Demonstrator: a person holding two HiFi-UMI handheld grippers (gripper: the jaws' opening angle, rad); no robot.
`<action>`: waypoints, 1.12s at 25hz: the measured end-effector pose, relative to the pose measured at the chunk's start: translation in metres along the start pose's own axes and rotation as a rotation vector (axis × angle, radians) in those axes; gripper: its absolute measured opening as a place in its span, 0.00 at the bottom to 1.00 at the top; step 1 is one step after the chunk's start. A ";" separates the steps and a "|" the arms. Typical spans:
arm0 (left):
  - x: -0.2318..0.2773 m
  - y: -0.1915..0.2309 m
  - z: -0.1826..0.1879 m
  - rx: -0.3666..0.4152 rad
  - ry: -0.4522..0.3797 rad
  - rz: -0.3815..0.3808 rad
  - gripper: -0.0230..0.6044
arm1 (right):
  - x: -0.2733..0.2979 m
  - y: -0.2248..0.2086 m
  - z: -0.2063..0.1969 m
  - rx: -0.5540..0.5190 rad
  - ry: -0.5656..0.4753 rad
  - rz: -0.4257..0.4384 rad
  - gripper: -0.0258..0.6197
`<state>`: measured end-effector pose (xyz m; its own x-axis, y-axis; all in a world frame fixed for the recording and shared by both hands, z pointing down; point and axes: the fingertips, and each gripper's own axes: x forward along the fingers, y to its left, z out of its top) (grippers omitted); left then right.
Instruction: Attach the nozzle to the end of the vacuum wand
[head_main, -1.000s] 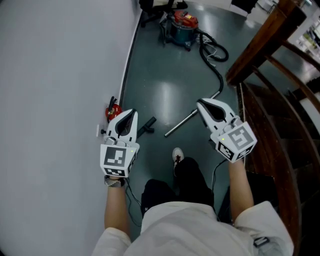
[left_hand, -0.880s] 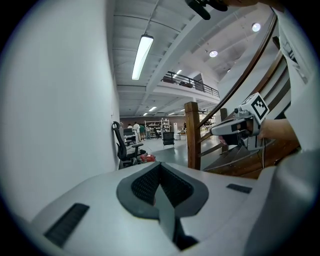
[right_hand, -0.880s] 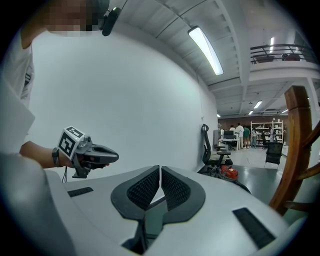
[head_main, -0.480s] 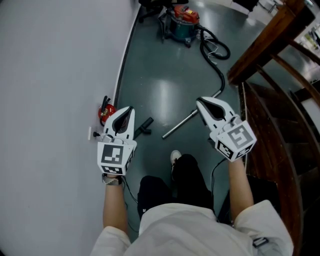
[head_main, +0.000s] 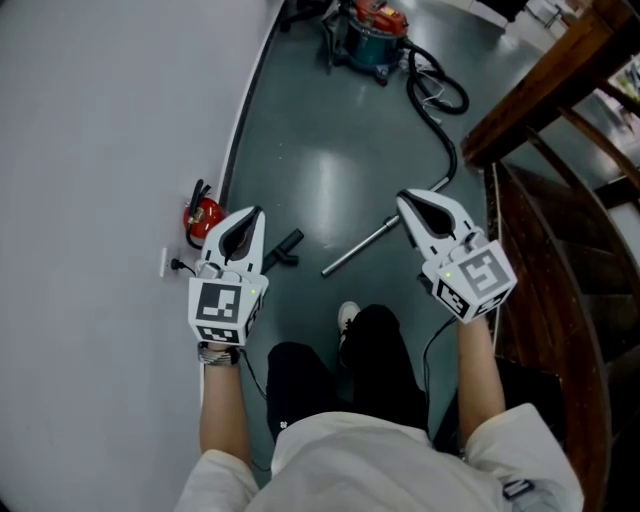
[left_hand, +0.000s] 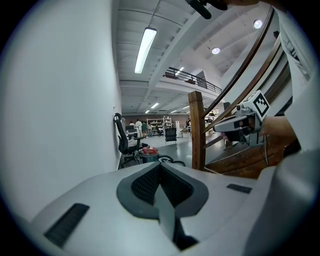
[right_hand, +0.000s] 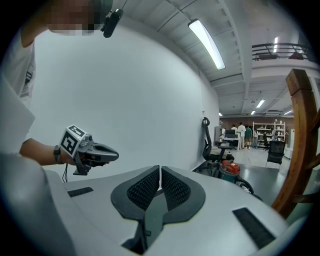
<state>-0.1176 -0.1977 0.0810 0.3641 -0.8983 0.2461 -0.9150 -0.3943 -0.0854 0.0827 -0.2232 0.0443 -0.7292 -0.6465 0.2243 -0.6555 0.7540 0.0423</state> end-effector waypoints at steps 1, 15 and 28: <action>0.003 0.000 -0.008 0.000 0.007 0.002 0.03 | 0.003 0.001 -0.009 -0.001 0.003 0.007 0.09; 0.060 -0.014 -0.148 0.034 -0.002 -0.021 0.03 | 0.048 -0.008 -0.145 -0.026 -0.011 0.020 0.09; 0.096 -0.030 -0.242 0.043 0.003 -0.050 0.03 | 0.075 -0.011 -0.242 -0.002 -0.033 0.048 0.09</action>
<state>-0.0969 -0.2248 0.3408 0.4087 -0.8767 0.2536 -0.8874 -0.4467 -0.1139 0.0830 -0.2512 0.2964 -0.7661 -0.6127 0.1943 -0.6190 0.7847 0.0336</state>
